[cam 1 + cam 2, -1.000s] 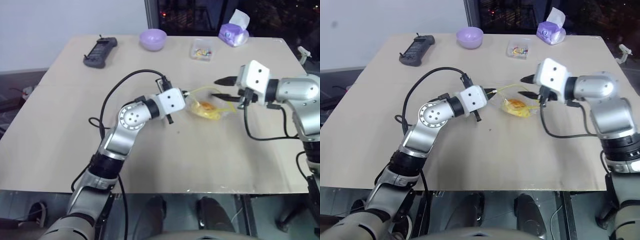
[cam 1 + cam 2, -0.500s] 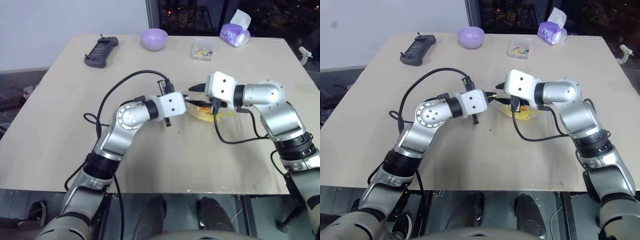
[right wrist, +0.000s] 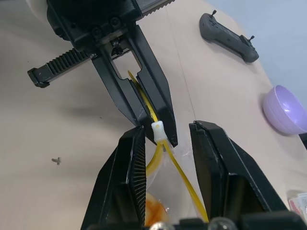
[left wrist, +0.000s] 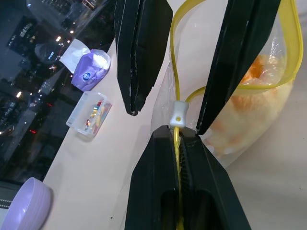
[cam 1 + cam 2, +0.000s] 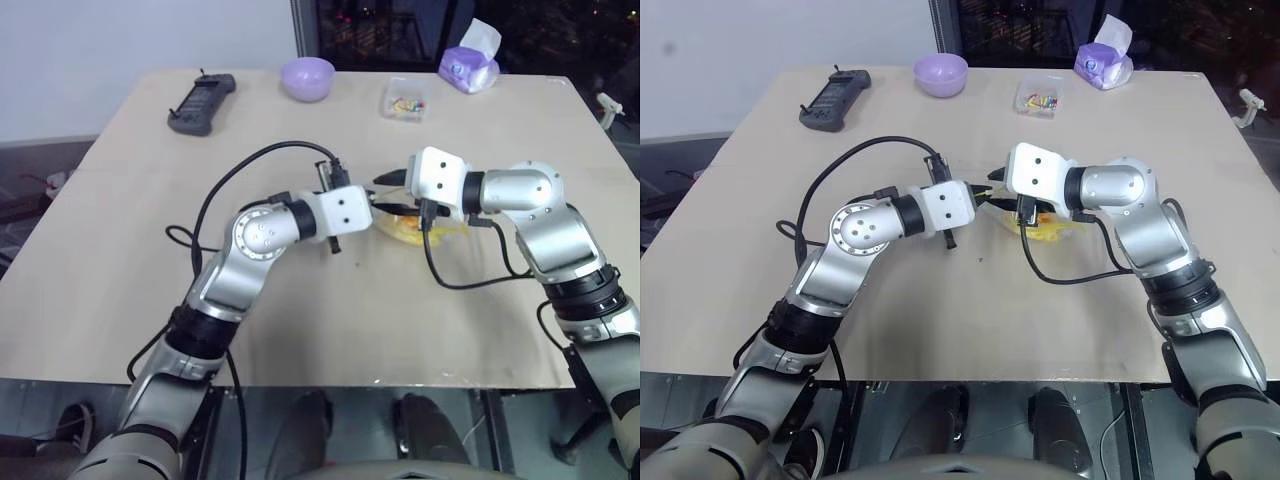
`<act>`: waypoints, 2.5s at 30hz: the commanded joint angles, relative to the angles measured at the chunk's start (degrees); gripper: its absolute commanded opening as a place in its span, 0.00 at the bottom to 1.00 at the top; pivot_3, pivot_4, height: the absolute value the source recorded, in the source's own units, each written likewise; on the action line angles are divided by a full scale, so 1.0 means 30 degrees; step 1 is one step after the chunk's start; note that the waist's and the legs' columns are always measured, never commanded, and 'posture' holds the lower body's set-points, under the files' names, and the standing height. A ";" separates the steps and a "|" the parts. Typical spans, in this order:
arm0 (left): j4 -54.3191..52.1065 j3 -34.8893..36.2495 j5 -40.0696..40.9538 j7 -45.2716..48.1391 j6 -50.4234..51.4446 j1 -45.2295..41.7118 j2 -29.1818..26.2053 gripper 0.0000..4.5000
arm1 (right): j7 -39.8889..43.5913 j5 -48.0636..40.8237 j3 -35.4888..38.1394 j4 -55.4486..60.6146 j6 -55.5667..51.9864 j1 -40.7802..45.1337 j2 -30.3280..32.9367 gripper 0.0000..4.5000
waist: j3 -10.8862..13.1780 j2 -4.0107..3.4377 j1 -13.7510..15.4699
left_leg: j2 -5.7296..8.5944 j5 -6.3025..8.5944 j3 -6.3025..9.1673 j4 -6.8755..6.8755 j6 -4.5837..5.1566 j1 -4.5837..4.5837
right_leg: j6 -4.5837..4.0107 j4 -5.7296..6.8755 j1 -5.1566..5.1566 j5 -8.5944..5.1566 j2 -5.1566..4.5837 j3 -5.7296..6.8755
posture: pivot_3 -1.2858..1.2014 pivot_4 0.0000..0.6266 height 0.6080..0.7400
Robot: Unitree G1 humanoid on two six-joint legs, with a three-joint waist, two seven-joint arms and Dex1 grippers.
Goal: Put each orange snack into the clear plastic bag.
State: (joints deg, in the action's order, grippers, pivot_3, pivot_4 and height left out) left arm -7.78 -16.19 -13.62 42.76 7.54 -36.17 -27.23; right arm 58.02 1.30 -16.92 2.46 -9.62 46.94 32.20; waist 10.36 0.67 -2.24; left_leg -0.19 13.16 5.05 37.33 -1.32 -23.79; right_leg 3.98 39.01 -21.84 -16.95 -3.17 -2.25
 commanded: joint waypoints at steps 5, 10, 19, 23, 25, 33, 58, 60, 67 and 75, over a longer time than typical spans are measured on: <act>-0.0681 0.0052 -0.0001 -0.0124 -0.0276 -0.0555 0.0186 0.00 | -0.0052 0.0024 0.0212 0.0496 0.0341 0.0184 -0.0134 0.09 | 0.0000 0.0000 0.0002 | 0.0000 0.0000 0.0000 0.0000 0.0001 0.0000 | 0.0000 0.0000 0.0000 0.0000 0.0000 0.0000 | 0.52 0.24 0.97; -0.0697 0.0069 0.0013 -0.0172 -0.0245 -0.0501 0.0210 0.00 | -0.0288 0.0156 0.0296 0.0408 0.0258 0.0256 -0.0220 0.02 | 0.0000 0.0000 -0.0001 | 0.0000 0.0001 0.0000 0.0000 0.0001 0.0000 | 0.0000 0.0000 0.0000 0.0000 0.0000 0.0001 | 0.52 0.24 0.97; -0.0478 0.0363 -0.0197 -0.0405 -0.0118 -0.0370 -0.0073 0.00 | -0.0206 0.0248 0.0464 0.0503 0.0157 0.0098 0.0118 0.02 | 0.0000 0.0000 -0.0002 | 0.0000 0.0001 0.0000 0.0000 0.0002 0.0001 | 0.0000 0.0000 0.0000 0.0000 0.0000 0.0000 | 0.52 0.24 0.97; 0.0725 0.0857 -0.1841 -0.1723 0.0705 -0.0371 -0.0955 0.00 | -0.0304 0.0407 0.0742 0.0318 0.0078 -0.0205 0.0585 0.02 | 0.0000 0.0000 -0.0001 | 0.0000 0.0001 0.0000 0.0000 0.0002 0.0001 | 0.0000 0.0000 0.0000 0.0000 0.0000 -0.0001 | 0.52 0.24 0.97; 0.1451 0.1091 -0.2697 -0.2509 0.1494 -0.0443 -0.1344 0.00 | -0.0419 0.0465 0.0811 0.0307 -0.0074 -0.0359 0.0731 0.02 | 0.0000 0.0000 0.0001 | 0.0001 0.0002 0.0001 0.0000 0.0003 0.0001 | 0.0000 0.0004 0.0000 0.0000 0.0000 0.0000 | 0.52 0.24 0.97; 0.1942 0.1161 -0.3244 -0.3101 0.3725 -0.0152 -0.1844 0.00 | -0.0986 0.0707 0.0891 -0.0019 -0.0259 -0.0545 0.1122 0.02 | 0.0001 -0.0001 -0.0032 | 0.0001 0.0003 0.0002 -0.0001 0.0005 0.0002 | 0.0000 0.0004 -0.0003 0.0000 0.0003 0.0001 | 0.52 0.24 0.97; 1.0790 0.2137 -0.1029 -0.8197 0.0125 -0.8293 0.2324 0.00 | -0.6481 0.2841 0.1944 -0.7963 0.2406 0.3822 0.1995 0.02 | 0.0012 0.0015 0.0002 | 0.0011 -0.0005 -0.0010 0.0029 -0.0007 -0.0027 | 0.0001 0.0060 -0.0055 0.0002 -0.0005 -0.0005 | 0.52 0.24 0.97; 1.1360 0.2796 -0.0062 -0.8220 -0.1027 -0.9323 0.2485 0.00 | -0.6555 0.2743 0.2263 -0.8479 0.2935 0.4387 0.2176 0.02 | 0.0015 0.0019 0.0005 | 0.0011 -0.0045 -0.0019 0.0014 -0.0077 -0.0049 | 0.0001 0.0052 -0.0084 0.0001 -0.0008 -0.0012 | 0.52 0.24 0.97; 0.5830 0.2354 0.1637 -0.3175 -0.1538 -0.3426 -0.0151 0.00 | -0.2250 -0.0474 0.2835 -0.1731 -0.0057 -0.1145 0.3536 0.02 | -0.0020 -0.0007 -0.0291 | 0.0001 -0.0047 -0.0111 -0.0109 -0.0084 -0.0129 | -0.0003 -0.0042 -0.0197 -0.0003 -0.0037 -0.0069 | 0.52 0.24 0.97; -0.1883 0.1834 0.3391 0.0696 0.3961 0.5275 -0.2651 0.14 | -0.0828 -0.2353 0.3339 0.4091 -0.4542 -0.7591 0.4881 0.16 | -0.0004 -0.0006 -0.0253 | 0.0026 -0.0045 -0.0082 -0.0022 -0.0077 -0.0355 | -0.0001 0.0046 -0.0426 0.0000 -0.0062 -0.0070 | 0.52 0.24 0.97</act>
State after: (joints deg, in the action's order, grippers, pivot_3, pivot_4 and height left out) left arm -8.67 -13.53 -4.77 44.22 16.03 -21.27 -33.78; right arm 54.80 -4.41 -10.52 11.36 -20.59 24.90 44.78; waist 10.35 0.65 -3.00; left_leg -0.11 13.13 4.83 37.40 -1.36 -24.70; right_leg 3.98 39.42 -23.02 -16.95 -3.35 -2.45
